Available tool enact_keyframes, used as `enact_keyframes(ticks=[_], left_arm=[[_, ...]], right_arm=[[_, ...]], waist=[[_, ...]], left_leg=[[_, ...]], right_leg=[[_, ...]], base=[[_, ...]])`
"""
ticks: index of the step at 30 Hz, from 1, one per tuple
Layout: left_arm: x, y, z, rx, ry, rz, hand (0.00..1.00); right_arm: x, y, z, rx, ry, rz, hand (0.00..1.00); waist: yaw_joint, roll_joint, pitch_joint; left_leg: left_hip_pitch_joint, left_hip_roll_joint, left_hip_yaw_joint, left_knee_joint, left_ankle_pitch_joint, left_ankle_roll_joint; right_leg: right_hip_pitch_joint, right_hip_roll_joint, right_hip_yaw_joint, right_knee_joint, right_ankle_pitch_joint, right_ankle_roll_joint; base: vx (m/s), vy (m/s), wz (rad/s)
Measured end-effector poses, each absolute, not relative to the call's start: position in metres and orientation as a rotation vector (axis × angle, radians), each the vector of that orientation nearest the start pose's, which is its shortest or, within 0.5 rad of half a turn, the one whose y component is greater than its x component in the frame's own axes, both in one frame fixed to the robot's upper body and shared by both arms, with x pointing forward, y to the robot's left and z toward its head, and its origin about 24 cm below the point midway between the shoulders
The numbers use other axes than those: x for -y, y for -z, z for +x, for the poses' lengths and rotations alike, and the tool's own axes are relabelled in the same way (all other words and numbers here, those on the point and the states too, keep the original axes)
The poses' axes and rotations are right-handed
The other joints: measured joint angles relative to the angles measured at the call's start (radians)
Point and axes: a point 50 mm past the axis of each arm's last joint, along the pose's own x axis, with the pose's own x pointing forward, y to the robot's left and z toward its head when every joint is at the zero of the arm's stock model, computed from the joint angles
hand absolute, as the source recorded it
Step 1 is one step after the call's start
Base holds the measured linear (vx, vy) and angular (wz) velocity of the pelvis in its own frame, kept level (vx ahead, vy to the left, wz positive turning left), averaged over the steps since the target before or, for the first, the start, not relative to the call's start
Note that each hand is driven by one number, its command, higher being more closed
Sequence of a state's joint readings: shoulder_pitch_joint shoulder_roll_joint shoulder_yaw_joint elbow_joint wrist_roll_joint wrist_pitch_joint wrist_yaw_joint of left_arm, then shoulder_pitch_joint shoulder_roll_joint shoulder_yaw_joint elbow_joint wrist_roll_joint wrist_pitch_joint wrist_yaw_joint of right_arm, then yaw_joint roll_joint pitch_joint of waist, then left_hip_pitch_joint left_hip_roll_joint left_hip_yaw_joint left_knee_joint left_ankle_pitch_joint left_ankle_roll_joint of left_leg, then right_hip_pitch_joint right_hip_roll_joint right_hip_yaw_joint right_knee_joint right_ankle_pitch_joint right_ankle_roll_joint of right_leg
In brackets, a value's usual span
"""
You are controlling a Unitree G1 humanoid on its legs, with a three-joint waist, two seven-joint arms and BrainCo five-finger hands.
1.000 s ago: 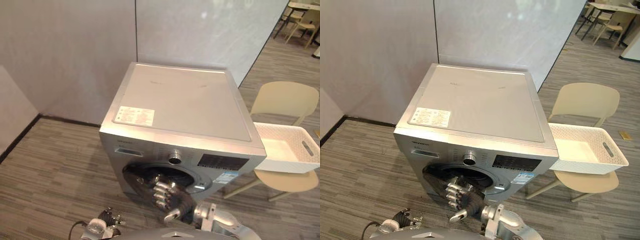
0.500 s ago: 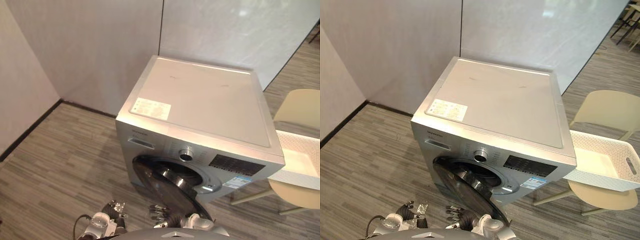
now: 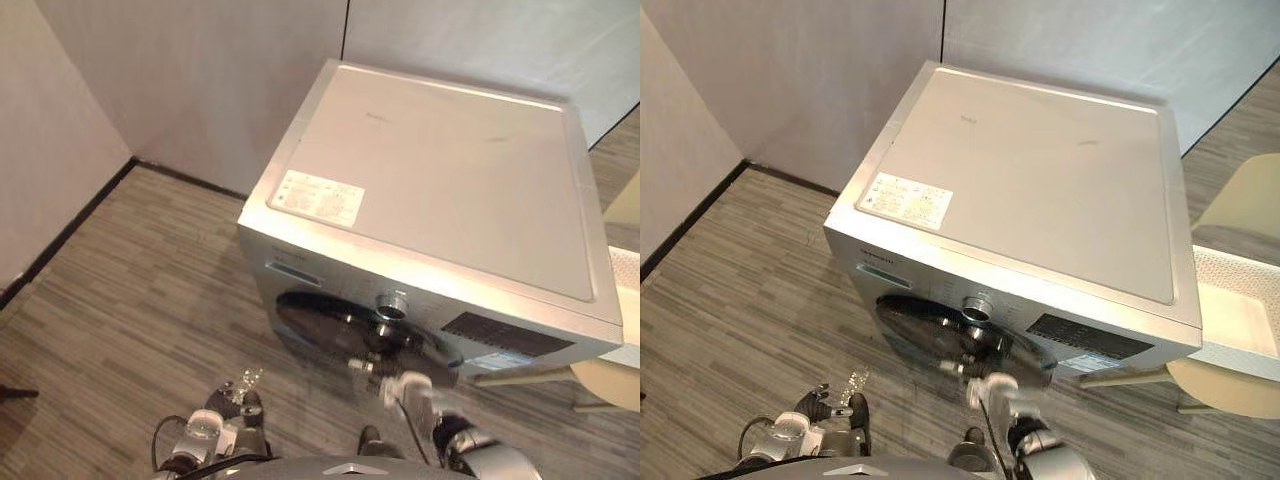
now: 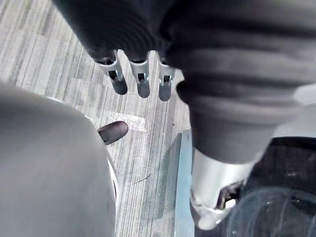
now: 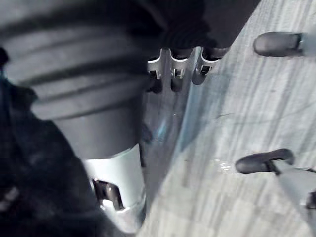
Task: Pick up the laundry basket with both hands and put the clothes into the washing machine.
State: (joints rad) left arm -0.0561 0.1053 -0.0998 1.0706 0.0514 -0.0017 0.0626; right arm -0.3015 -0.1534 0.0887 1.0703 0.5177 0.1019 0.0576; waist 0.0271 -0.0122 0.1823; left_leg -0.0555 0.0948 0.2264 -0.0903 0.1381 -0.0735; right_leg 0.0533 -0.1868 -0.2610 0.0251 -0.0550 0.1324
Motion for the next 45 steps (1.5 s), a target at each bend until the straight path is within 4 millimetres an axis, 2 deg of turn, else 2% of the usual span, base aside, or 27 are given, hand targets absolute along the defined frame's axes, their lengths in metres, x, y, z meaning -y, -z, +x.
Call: enact_keyframes(ticks=[3,6,12,17,20,22,25,28,30,33,37,38,40,41,42,43,44,45], left_arm=[[-0.180,0.150,0.145,-1.011,-0.020,0.215,0.00],[-0.180,0.150,0.143,-1.016,-0.046,0.195,0.00],[-0.182,0.150,0.143,-1.013,-0.077,0.183,0.00],[-0.182,0.150,0.143,-1.011,-0.079,0.183,0.00],[-0.182,0.150,0.142,-1.016,-0.077,0.183,0.00],[-0.182,0.151,0.141,-1.023,-0.071,0.189,0.00],[-0.180,0.153,0.138,-1.036,-0.053,0.201,0.00],[-0.182,0.154,0.135,-1.050,-0.055,0.205,0.00],[-0.186,0.155,0.132,-1.067,-0.073,0.202,0.00],[-0.190,0.157,0.128,-1.083,-0.101,0.189,0.00],[-0.192,0.158,0.126,-1.094,-0.123,0.168,0.00],[-0.193,0.158,0.124,-1.100,-0.130,0.162,0.00],[-0.197,0.158,0.123,-1.103,-0.133,0.158,0.00],[-0.197,0.158,0.123,-1.105,-0.131,0.158,0.00],[-0.194,0.159,0.121,-1.112,-0.124,0.155,0.00],[-0.192,0.161,0.117,-1.123,-0.115,0.155,0.00],[-0.192,0.160,0.117,-1.119,-0.115,0.156,0.00],[-0.196,0.159,0.119,-1.105,-0.120,0.164,0.00]], right_arm=[[0.179,0.106,0.237,-0.839,0.197,0.393,0.00],[0.182,0.102,0.242,-0.827,0.261,0.402,0.00],[0.185,0.090,0.252,-0.756,0.306,0.437,0.00],[0.186,0.093,0.230,-0.685,0.263,0.415,0.00],[0.192,0.104,0.204,-0.673,0.266,0.375,0.00],[0.194,0.115,0.187,-0.727,0.258,0.332,0.00],[0.197,0.149,0.135,-0.981,0.232,0.192,0.00],[0.214,0.157,0.114,-1.069,0.328,0.178,0.00],[0.216,0.166,0.086,-1.176,0.439,0.247,0.00],[0.216,0.170,0.070,-1.210,0.542,0.312,0.00],[0.213,0.169,0.074,-1.205,0.522,0.301,0.00],[0.212,0.170,0.073,-1.208,0.523,0.305,0.00],[0.210,0.170,0.072,-1.221,0.502,0.287,0.00],[0.210,0.170,0.072,-1.220,0.502,0.287,0.00],[0.212,0.170,0.073,-1.215,0.502,0.282,0.00],[0.215,0.168,0.080,-1.191,0.492,0.274,0.00],[0.216,0.167,0.083,-1.182,0.488,0.265,0.00],[0.216,0.166,0.084,-1.177,0.473,0.247,0.00]], waist=[[-0.004,0.006,0.008],[-0.014,0.018,0.015],[-0.038,0.035,0.043],[-0.036,0.036,0.044],[-0.040,0.034,0.044],[-0.048,0.031,0.043],[-0.053,0.017,0.032],[-0.058,-0.001,0.022],[-0.059,-0.023,0.009],[-0.058,-0.038,-0.002],[-0.058,-0.047,-0.010],[-0.057,-0.054,-0.017],[-0.043,-0.087,-0.032],[-0.042,-0.091,-0.040],[-0.049,-0.079,-0.045],[-0.055,-0.057,-0.055],[-0.053,-0.047,-0.054],[-0.046,-0.040,-0.046]], left_leg=[[-0.002,-0.008,0.001,0.000,0.002,0.004],[-0.005,-0.023,0.001,0.000,-0.005,0.011],[-0.016,-0.047,-0.004,0.000,-0.014,0.020],[-0.015,-0.051,-0.004,0.000,-0.014,0.020],[0.003,-0.050,-0.008,0.000,-0.010,0.026],[0.021,-0.047,-0.012,0.000,-0.013,0.023],[0.041,-0.038,-0.029,-0.001,-0.020,0.014],[0.046,-0.036,-0.034,-0.001,-0.023,0.010],[0.065,-0.037,-0.039,-0.001,-0.031,-0.001],[0.074,-0.036,-0.040,-0.001,-0.030,-0.002],[0.074,-0.055,-0.077,-0.001,-0.026,0.003],[0.071,-0.067,-0.098,-0.001,-0.026,0.005],[0.067,-0.114,-0.152,0.000,-0.037,0.023],[0.065,-0.129,-0.166,0.000,-0.047,0.035],[0.059,-0.141,-0.211,0.000,-0.051,0.047],[0.068,-0.133,-0.250,0.003,-0.056,0.054],[0.077,-0.126,-0.268,0.007,-0.055,0.060],[0.093,-0.110,-0.296,0.007,-0.058,0.078]], right_leg=[[-0.001,-0.009,0.000,-0.002,0.006,0.005],[-0.007,-0.023,0.000,-0.003,0.012,0.014],[-0.016,-0.048,0.004,-0.012,0.011,0.012],[-0.012,-0.050,0.003,-0.017,0.016,0.014],[0.015,-0.046,-0.006,-0.020,0.023,0.023],[0.036,-0.042,-0.016,-0.020,0.023,0.023],[0.060,-0.030,-0.032,-0.020,0.018,0.014],[0.069,-0.027,-0.039,-0.020,0.013,0.009],[0.093,-0.028,-0.052,-0.019,-0.008,-0.006],[0.102,-0.029,-0.054,-0.011,-0.031,-0.002],[0.123,-0.048,-0.101,0.002,-0.051,0.013],[0.131,-0.057,-0.122,0.012,-0.060,0.018],[0.166,-0.101,-0.199,0.033,-0.070,0.032],[0.177,-0.108,-0.214,0.042,-0.068,0.035],[0.159,-0.126,-0.222,0.141,-0.068,0.008],[0.097,-0.135,-0.188,0.301,-0.046,-0.085],[0.059,-0.136,-0.142,0.390,-0.022,-0.129],[-0.014,-0.117,-0.015,0.534,-0.040,-0.129]], base=[[0.00,0.009,-0.01],[-0.06,0.056,0.02],[-0.05,0.065,0.01],[0.04,0.009,0.00],[0.11,-0.022,0.03],[0.07,-0.024,0.06],[0.02,-0.033,0.11],[-0.02,-0.019,0.05],[-0.05,-0.020,0.08],[-0.04,-0.025,0.04],[-0.01,-0.006,0.33],[0.06,0.007,0.66],[0.12,0.040,0.81],[0.15,0.058,0.86],[0.13,0.076,1.02],[0.14,0.079,1.03],[0.16,0.111,0.92],[0.15,0.060,0.62]])
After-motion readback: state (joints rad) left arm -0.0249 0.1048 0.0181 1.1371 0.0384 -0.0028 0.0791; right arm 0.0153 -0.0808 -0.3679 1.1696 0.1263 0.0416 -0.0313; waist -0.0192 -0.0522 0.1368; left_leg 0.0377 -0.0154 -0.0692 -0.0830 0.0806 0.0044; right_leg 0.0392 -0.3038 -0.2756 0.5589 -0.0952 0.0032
